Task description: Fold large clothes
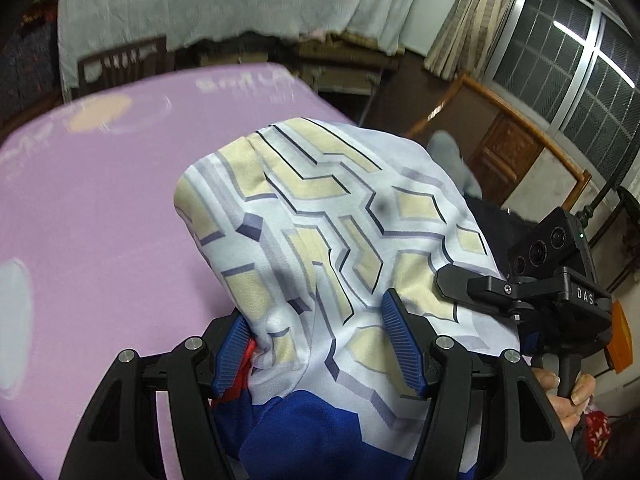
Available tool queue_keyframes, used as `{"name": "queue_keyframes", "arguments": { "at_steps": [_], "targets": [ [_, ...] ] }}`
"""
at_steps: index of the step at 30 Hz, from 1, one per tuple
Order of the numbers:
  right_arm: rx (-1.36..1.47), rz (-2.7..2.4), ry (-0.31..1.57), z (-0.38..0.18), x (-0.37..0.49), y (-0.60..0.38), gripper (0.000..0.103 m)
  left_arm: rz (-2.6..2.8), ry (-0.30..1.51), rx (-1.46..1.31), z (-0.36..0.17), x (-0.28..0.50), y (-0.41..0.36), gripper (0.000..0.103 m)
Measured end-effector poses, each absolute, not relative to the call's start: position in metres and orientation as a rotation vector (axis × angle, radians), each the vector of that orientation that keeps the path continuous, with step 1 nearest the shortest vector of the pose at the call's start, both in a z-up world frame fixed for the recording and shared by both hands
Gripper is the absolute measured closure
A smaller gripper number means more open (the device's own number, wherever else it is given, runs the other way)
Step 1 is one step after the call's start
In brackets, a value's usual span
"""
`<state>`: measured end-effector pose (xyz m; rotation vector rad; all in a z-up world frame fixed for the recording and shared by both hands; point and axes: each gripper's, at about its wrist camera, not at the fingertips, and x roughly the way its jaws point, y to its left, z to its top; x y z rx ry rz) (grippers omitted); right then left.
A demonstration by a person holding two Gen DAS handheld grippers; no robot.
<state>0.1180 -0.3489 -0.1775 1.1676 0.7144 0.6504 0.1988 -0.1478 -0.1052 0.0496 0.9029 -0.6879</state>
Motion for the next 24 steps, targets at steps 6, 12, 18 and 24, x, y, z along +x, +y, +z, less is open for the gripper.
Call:
{"name": "queue_keyframes", "arguments": {
  "at_steps": [6, 12, 18, 24],
  "targets": [
    [1.193, 0.576, 0.788, -0.219, 0.122, -0.368, 0.062, -0.709, 0.953, 0.038, -0.134, 0.201, -0.157, 0.038],
    [1.110, 0.519, 0.825, -0.217, 0.121, -0.367, 0.062, -0.723, 0.974, -0.011, -0.142, 0.200, -0.152, 0.037],
    [1.010, 0.415, 0.862, -0.202, 0.121, -0.362, 0.055, -0.713, 0.996, -0.022, -0.144, 0.201, -0.150, 0.029],
    [0.702, 0.170, 0.791, -0.161, 0.087, -0.352, 0.032, -0.661, 0.955, 0.009, -0.128, 0.185, -0.128, 0.026]
  ]
}}
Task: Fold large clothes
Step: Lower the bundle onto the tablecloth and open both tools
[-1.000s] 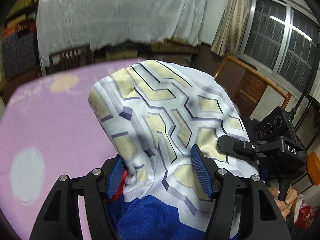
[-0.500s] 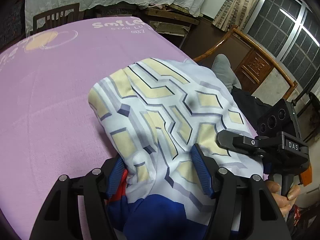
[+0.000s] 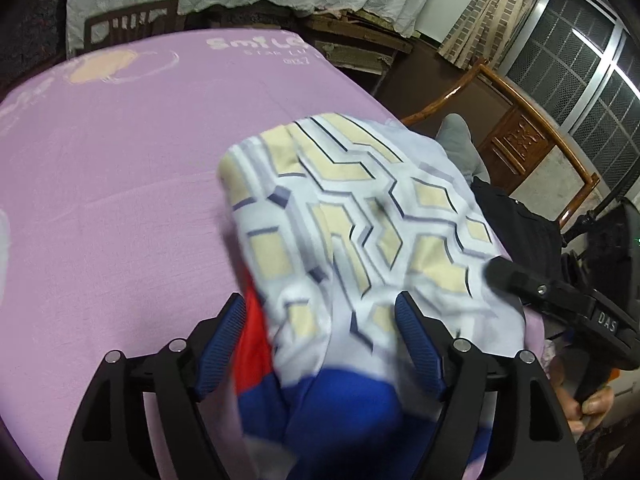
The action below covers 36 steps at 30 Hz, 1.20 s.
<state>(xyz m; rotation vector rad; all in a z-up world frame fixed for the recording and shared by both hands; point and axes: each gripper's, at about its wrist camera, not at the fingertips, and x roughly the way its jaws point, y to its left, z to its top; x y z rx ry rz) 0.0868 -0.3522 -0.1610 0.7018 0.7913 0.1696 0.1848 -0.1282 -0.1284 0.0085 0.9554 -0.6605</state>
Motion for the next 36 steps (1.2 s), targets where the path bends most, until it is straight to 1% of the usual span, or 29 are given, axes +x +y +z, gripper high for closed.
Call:
{"name": "queue_keyframes", "arguments": {
  "at_steps": [5, 10, 11, 13, 15, 19, 23, 28, 32, 36],
  "targets": [
    [0.426, 0.032, 0.691, -0.122, 0.050, -0.323, 0.033, -0.572, 0.813, 0.076, -0.106, 0.151, -0.114, 0.026],
    [0.257, -0.032, 0.618, -0.091, 0.033, -0.285, 0.033, -0.517, 0.705, 0.132, -0.087, 0.116, -0.111, 0.026],
    [0.233, -0.042, 0.612, -0.088, 0.030, -0.278, 0.032, -0.509, 0.692, 0.136, -0.085, 0.110, -0.110, 0.025],
    [0.204, -0.054, 0.609, -0.082, 0.026, -0.263, 0.031, -0.490, 0.674, 0.148, -0.084, 0.102, -0.108, 0.018],
    [0.191, -0.058, 0.604, -0.080, 0.018, -0.254, 0.031, -0.456, 0.677, 0.157, -0.088, 0.099, -0.106, 0.018],
    [0.133, -0.087, 0.600, -0.083, 0.015, -0.240, 0.031, -0.421, 0.708, 0.158, -0.102, 0.103, -0.098, 0.018],
    [0.059, -0.120, 0.635, -0.102, 0.022, -0.229, 0.032, -0.407, 0.765, 0.163, -0.122, 0.111, -0.094, 0.018],
    [0.102, -0.096, 0.712, -0.126, 0.035, -0.235, 0.032, -0.398, 0.832, 0.196, -0.146, 0.121, -0.102, 0.017],
    [0.142, -0.088, 0.767, -0.147, 0.040, -0.243, 0.032, -0.391, 0.820, 0.231, -0.148, 0.119, -0.105, 0.017],
    [0.171, -0.079, 0.774, -0.151, 0.040, -0.247, 0.032, -0.384, 0.816, 0.230, -0.147, 0.116, -0.104, 0.017]
  ]
}}
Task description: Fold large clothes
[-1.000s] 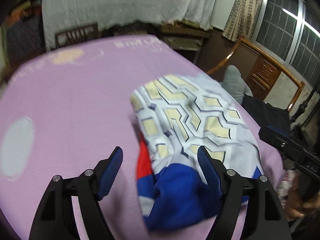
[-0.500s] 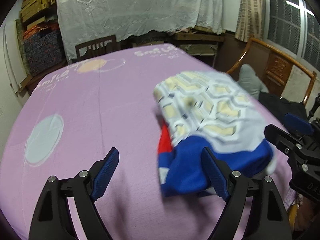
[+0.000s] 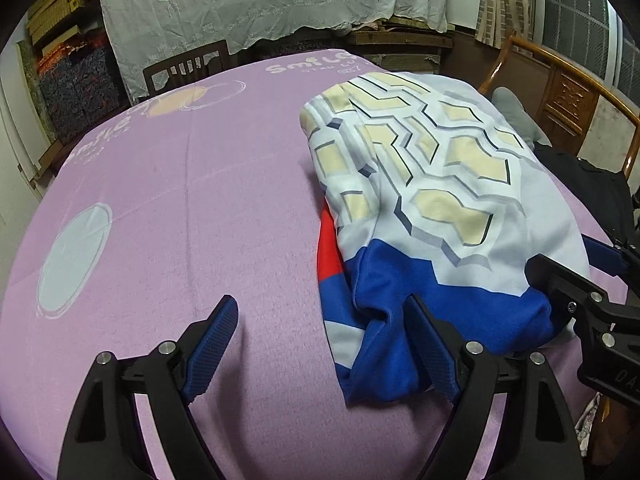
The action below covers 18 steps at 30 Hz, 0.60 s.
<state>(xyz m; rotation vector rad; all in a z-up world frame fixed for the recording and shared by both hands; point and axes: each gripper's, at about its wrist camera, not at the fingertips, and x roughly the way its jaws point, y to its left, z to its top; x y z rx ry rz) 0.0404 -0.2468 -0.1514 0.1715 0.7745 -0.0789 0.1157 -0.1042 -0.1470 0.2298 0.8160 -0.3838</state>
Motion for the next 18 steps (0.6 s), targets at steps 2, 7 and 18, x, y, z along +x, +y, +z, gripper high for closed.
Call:
{"name": "queue_keyframes", "arguments": {
  "at_steps": [2, 7, 18],
  "targets": [
    [0.154, -0.090, 0.771, -0.150, 0.038, -0.244, 0.032, -0.385, 0.806, 0.225, -0.144, 0.110, -0.102, 0.018],
    [0.125, -0.114, 0.760, -0.137, 0.020, -0.239, 0.032, -0.376, 0.719, 0.232, -0.124, 0.082, -0.098, 0.018],
    [0.106, -0.105, 0.649, -0.076, -0.036, -0.226, 0.016, -0.333, 0.467, 0.238, -0.058, 0.010, -0.088, 0.006]
  ]
}}
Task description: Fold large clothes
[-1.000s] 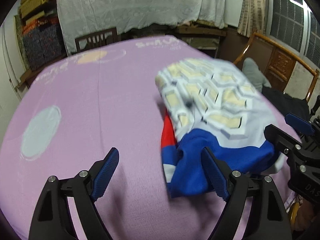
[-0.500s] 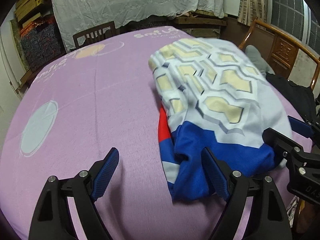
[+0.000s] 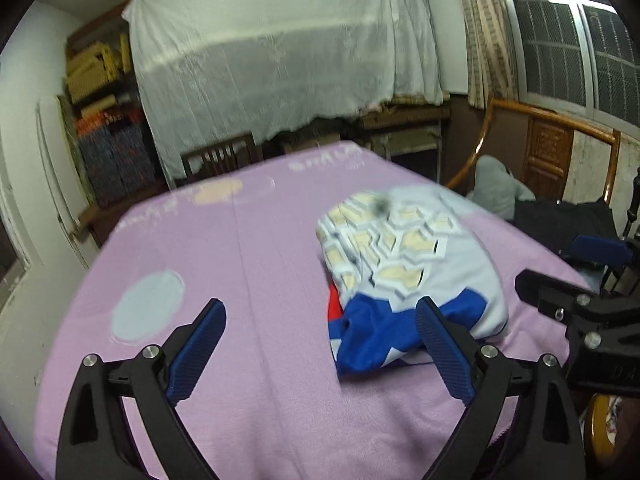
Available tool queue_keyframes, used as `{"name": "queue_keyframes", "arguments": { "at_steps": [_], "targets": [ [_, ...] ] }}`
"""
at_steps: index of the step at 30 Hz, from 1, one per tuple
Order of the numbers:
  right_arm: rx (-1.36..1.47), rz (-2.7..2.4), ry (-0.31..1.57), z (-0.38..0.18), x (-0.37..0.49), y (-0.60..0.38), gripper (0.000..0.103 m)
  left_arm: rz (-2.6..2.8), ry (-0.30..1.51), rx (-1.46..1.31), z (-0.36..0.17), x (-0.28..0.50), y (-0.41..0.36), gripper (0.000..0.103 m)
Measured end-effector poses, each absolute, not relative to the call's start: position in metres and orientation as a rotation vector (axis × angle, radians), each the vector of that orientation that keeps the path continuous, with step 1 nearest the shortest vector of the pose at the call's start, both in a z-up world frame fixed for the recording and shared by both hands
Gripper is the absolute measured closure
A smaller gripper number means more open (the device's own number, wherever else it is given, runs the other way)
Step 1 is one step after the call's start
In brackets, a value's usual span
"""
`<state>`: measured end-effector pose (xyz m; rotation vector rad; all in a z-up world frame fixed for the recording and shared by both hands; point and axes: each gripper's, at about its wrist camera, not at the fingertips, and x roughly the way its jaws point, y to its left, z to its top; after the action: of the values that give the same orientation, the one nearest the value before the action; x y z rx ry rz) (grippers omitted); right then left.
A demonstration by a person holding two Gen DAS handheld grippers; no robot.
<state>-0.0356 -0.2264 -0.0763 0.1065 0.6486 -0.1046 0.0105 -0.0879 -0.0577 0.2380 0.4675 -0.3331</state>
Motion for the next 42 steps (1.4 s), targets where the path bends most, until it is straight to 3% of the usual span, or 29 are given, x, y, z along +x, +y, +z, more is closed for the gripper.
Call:
{"name": "queue_keyframes", "arguments": {
  "at_steps": [9, 13, 23, 42],
  "targets": [
    [0.162, -0.112, 0.489, -0.013, -0.078, -0.224, 0.005, -0.268, 0.318, 0.192, -0.003, -0.027, -0.069, 0.004],
    [0.142, -0.118, 0.445, 0.000, -0.097, -0.216, 0.005, -0.245, 0.294, 0.197, 0.007, -0.044, -0.064, 0.004],
    [0.159, -0.084, 0.486, -0.013, -0.111, -0.197, 0.005, -0.218, 0.315, 0.228, -0.011, -0.067, -0.065, 0.004],
    [0.080, -0.192, 0.457, -0.027, -0.117, -0.186, 0.005, -0.188, 0.414, 0.155, -0.027, -0.042, -0.048, 0.004]
  ]
}}
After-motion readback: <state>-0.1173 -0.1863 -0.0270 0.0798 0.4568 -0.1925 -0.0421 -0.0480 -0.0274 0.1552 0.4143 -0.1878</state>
